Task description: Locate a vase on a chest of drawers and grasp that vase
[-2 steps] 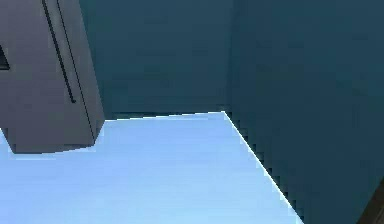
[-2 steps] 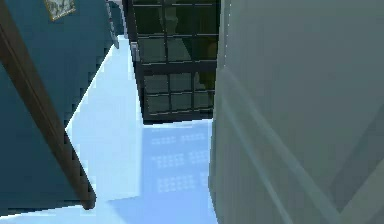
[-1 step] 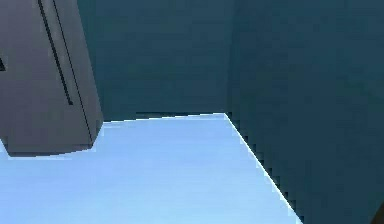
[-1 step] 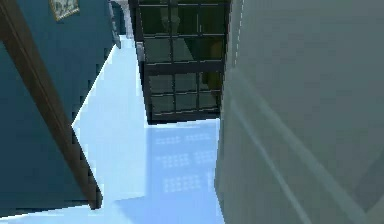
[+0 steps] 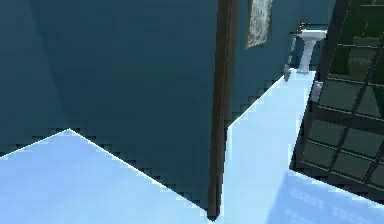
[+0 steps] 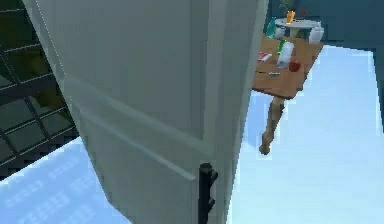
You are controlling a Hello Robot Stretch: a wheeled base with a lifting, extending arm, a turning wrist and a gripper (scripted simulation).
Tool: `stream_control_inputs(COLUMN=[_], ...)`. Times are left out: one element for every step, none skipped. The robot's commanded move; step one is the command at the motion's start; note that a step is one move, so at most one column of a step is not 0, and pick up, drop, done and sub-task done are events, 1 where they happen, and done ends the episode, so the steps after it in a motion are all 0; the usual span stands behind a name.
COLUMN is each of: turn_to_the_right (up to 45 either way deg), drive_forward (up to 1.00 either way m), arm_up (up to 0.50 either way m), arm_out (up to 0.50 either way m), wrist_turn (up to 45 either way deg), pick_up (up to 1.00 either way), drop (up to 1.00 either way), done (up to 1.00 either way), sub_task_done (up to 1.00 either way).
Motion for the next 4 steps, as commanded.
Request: stream_control_inputs(turn_to_the_right=[30.0, 0.0, 0.0, -27.0], drive_forward=[0.00, 1.00, 0.20, 0.00], arm_up=[0.00, 0.00, 0.00, 0.00], arm_out=[0.00, 0.00, 0.00, 0.00], wrist_turn=[0.0, 0.0, 0.0, 0.0], pick_up=[0.00, 0.00, 0.00, 0.00], drop=[0.00, 0.00, 0.00, 0.00], done=[0.00, 0.00, 0.00, 0.00], sub_task_done=[0.00, 0.00, 0.00, 0.00])
